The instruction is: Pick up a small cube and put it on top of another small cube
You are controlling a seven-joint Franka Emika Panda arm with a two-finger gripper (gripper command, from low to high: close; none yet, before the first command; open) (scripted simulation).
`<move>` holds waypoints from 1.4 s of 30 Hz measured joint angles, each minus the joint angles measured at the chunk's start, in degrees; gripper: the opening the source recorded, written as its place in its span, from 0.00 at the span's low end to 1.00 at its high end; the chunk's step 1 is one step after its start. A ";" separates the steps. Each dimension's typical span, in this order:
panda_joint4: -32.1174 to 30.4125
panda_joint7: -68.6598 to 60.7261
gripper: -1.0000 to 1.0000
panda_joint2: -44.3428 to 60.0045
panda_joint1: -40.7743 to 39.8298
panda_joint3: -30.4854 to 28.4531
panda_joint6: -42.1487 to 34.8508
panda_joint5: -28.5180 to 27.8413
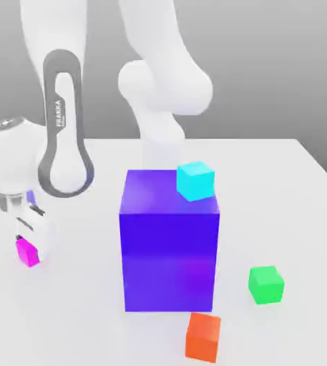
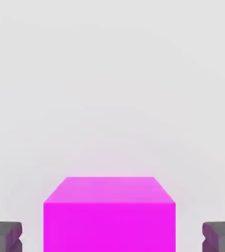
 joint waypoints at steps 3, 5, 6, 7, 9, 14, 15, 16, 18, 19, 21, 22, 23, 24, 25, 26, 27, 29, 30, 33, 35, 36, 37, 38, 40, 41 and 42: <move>0.00 0.11 0.00 0.00 -0.02 0.01 -0.06 -0.11; -0.06 0.23 0.00 -0.25 -0.02 -0.05 -0.28 -0.33; -0.40 1.21 0.00 -1.64 1.27 -1.61 -1.39 -1.54; -0.83 2.51 0.00 -3.37 2.76 -3.49 -2.70 -3.22; -1.77 6.07 0.00 -7.29 5.56 -7.42 -5.67 -7.92; -1.44 12.24 0.00 -14.93 9.37 -8.15 -11.23 -16.47; -0.70 12.31 0.00 -15.48 11.55 -7.01 -11.65 -16.10; 0.06 12.34 0.00 -15.97 13.57 -5.85 -12.03 -15.51; 1.60 12.37 0.00 -16.87 17.41 -3.31 -12.72 -14.19; 2.19 12.53 0.00 -17.30 19.83 -2.55 -13.07 -13.61; 2.74 13.39 0.00 -18.13 24.84 -1.48 -13.77 -12.85; 2.89 13.96 0.00 -18.54 26.74 -1.11 -14.12 -12.60; 3.01 14.59 0.00 -18.93 27.93 -0.70 -14.47 -12.41; 3.11 15.24 0.00 -19.31 29.12 -0.10 -14.81 -12.25; 3.20 15.90 0.00 -19.69 30.72 0.65 -15.15 -12.10; 3.29 16.59 0.00 -20.05 32.31 1.42 -15.48 -11.99; 3.37 17.30 0.00 -20.40 33.83 2.18 -15.81 -11.90; 3.52 18.76 0.00 -21.06 36.78 3.76 -16.45 -11.79; 3.60 19.47 0.00 -21.37 38.08 4.71 -16.75 -11.73; 3.81 21.79 0.00 -22.18 42.09 7.30 -17.67 -11.71; 3.95 23.37 0.00 -22.62 44.49 9.29 -18.25 -11.75; 4.01 24.16 0.00 -22.81 45.66 10.34 -18.54 -11.78; 4.08 24.95 0.00 -22.98 46.81 11.43 -18.81 -11.81; 4.14 25.75 0.00 -23.13 47.97 12.51 -19.08 -11.84; 4.26 27.36 0.00 -23.35 50.23 14.81 -19.62 -11.94; 4.32 28.18 0.00 -23.43 51.35 15.99 -19.87 -12.00; 4.38 29.00 0.00 -23.48 52.47 17.18 -20.12 -12.07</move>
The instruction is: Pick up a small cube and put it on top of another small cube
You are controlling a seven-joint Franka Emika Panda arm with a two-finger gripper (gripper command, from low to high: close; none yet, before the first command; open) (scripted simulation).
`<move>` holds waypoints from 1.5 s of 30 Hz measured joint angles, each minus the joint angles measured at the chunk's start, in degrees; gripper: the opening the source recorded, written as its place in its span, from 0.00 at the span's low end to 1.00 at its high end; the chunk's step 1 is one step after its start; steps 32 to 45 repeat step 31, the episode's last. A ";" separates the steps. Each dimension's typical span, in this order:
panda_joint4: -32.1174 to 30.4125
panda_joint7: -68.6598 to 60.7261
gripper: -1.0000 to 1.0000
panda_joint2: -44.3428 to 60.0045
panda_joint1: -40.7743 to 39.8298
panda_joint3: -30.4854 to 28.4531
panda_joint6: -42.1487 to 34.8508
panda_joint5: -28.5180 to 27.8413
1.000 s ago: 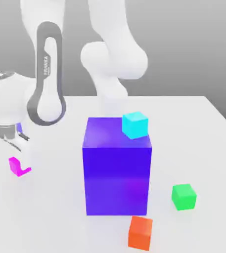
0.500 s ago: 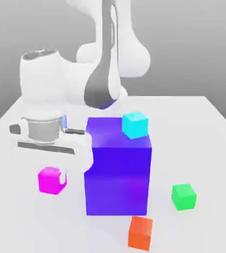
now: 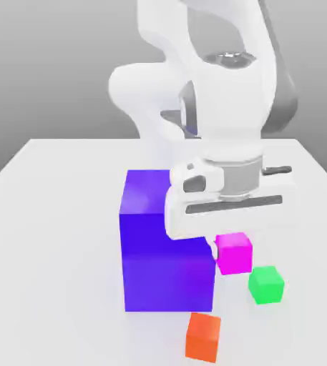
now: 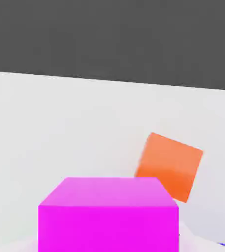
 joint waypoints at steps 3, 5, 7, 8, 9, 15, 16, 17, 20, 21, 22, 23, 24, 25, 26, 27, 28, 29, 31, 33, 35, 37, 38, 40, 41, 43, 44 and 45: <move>0.16 2.53 0.00 0.02 3.34 3.63 -0.72 -0.30; 0.27 4.28 0.00 0.18 5.58 6.08 -1.16 -0.59; -1.32 7.14 0.00 0.39 5.68 6.92 -1.70 -2.05; -2.74 8.95 0.00 0.48 4.93 6.73 -2.02 -3.19; -3.37 10.11 0.00 0.69 4.44 6.63 -2.13 -4.08; -3.16 13.50 0.00 3.17 3.09 6.43 -0.73 -8.02; -3.05 13.95 0.00 3.73 2.96 6.40 -0.28 -8.64; -2.96 14.35 0.00 4.32 2.86 6.35 0.23 -9.23; -2.78 15.75 0.00 6.27 2.38 6.40 1.97 -11.13; -2.75 16.22 0.00 6.99 2.19 6.46 2.63 -11.77; -2.75 16.69 0.00 7.73 2.12 6.41 3.34 -12.42; -2.76 17.17 0.00 8.50 2.08 6.33 4.08 -13.08; -2.79 17.65 0.00 9.30 2.07 6.23 4.85 -13.75; -2.83 18.12 0.00 10.12 2.14 6.05 5.66 -14.41; -2.90 18.59 0.00 10.97 2.26 5.83 6.49 -15.07; -2.98 19.04 0.00 11.84 2.42 5.58 7.36 -15.72; -3.08 19.50 0.00 12.73 2.57 5.33 8.24 -16.38; -3.20 19.94 0.00 13.64 2.76 5.05 9.16 -17.02; -3.29 20.25 1.00 14.32 2.92 4.82 9.84 -17.47; -3.29 20.25 1.00 14.32 2.92 4.82 9.84 -17.47; -3.29 20.25 1.00 14.32 2.92 4.82 9.84 -17.47; -3.29 20.25 1.00 14.32 2.92 4.82 9.84 -17.47; -3.29 20.25 1.00 14.32 2.92 4.82 9.84 -17.47; -3.29 20.25 1.00 14.32 2.92 4.82 9.84 -17.47; -3.29 20.25 1.00 14.32 2.92 4.82 9.84 -17.47; -3.29 20.25 1.00 14.32 2.92 4.82 9.84 -17.47; -3.29 20.25 1.00 14.32 2.92 4.82 9.84 -17.47; -3.29 20.25 1.00 14.32 2.92 4.82 9.84 -17.47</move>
